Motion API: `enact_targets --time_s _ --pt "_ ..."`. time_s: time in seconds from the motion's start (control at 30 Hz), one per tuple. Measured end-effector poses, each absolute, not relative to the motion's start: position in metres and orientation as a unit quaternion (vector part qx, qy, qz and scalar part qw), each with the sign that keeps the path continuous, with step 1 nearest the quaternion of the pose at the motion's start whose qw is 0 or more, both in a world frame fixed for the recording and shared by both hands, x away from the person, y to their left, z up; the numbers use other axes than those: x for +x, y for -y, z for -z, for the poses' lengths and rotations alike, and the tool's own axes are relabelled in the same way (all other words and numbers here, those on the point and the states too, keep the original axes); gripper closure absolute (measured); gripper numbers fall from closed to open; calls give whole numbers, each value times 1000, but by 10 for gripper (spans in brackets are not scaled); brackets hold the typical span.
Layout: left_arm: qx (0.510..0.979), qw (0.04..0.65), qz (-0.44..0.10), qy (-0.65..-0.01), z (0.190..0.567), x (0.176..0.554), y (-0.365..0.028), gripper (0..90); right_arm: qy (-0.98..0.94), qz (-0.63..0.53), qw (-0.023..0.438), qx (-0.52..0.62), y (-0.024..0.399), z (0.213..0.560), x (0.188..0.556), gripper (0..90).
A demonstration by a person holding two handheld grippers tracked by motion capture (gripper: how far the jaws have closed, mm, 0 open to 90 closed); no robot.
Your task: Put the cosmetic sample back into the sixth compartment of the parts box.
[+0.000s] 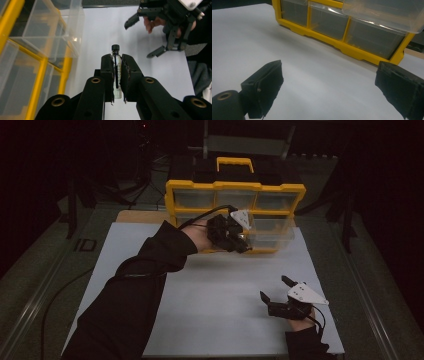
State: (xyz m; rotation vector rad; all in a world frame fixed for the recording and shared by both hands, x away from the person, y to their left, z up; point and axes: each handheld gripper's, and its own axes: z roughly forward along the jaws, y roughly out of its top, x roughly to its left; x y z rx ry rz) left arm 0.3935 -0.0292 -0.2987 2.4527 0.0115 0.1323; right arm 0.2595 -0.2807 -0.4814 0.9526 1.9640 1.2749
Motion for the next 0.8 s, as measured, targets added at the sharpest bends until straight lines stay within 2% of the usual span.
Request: enact_targets --time_s 0.8 --pt "933 354 -66 -20 269 431 76 814 -740 -482 299 360 282 482 260 77"
